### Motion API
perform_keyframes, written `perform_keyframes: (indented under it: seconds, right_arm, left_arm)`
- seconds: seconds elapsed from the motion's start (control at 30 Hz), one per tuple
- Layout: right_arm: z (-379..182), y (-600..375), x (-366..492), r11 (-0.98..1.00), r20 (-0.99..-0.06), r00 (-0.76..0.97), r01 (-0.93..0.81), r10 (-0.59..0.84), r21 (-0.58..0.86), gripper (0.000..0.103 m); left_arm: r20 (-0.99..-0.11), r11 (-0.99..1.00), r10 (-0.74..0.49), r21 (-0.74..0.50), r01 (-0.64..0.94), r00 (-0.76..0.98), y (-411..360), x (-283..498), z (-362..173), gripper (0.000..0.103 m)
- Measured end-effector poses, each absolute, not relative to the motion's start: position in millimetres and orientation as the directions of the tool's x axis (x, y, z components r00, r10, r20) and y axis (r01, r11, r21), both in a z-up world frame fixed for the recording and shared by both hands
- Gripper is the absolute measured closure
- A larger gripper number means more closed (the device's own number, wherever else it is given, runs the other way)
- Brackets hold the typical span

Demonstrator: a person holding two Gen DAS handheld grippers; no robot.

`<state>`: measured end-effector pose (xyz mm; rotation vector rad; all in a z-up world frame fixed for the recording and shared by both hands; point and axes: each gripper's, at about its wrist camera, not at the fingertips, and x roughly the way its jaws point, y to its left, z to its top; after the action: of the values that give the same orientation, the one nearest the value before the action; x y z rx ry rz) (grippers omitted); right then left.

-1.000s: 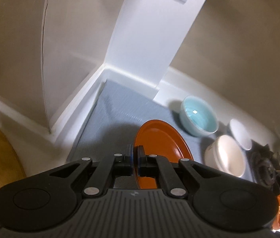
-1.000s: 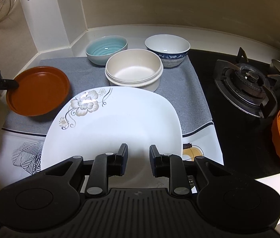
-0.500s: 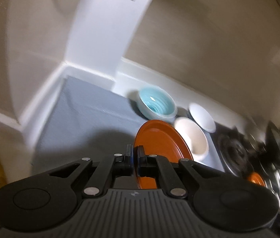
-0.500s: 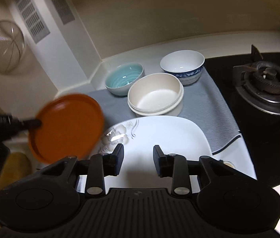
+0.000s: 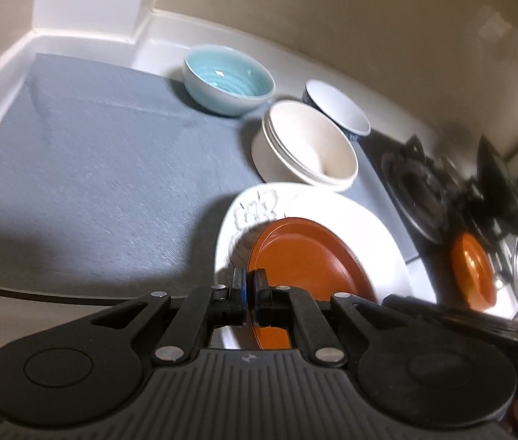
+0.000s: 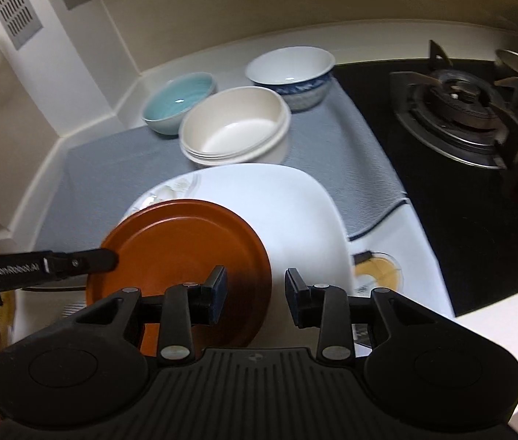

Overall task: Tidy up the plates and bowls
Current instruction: 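Lift the brown plate with the left gripper over the stacked white plates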

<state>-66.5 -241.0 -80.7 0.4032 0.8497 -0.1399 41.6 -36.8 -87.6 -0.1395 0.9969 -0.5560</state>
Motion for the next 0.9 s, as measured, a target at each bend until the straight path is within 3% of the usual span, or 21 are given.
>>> perform_keyframes:
  seconds: [0.43, 0.5, 0.9]
  right_arm:
    - [-75.5, -248.1, -80.7, 0.927, -0.741, 0.666, 0.325, -0.084, 0.187, 0.066]
    - [-75.6, -254.4, -82.0, 0.919, -0.737, 0.667, 0.351, -0.108, 0.182, 0.066]
    - [-96.6, -274.4, -77.0, 0.873, -0.788, 0.612, 0.417, -0.064, 0.253, 0.066]
  left_arm:
    - [-0.744, 0.856, -0.504, -0.363, 0.368, 0.438, -22.3, 45.5, -78.9, 0.091]
    - [-0.750, 0.874, -0.475, -0.339, 0.349, 0.460, -17.9, 45.2, -77.7, 0.081]
    - [-0.793, 0.878, -0.460, -0.341, 0.336, 0.399, -20.6, 47.7, -92.5, 0.081]
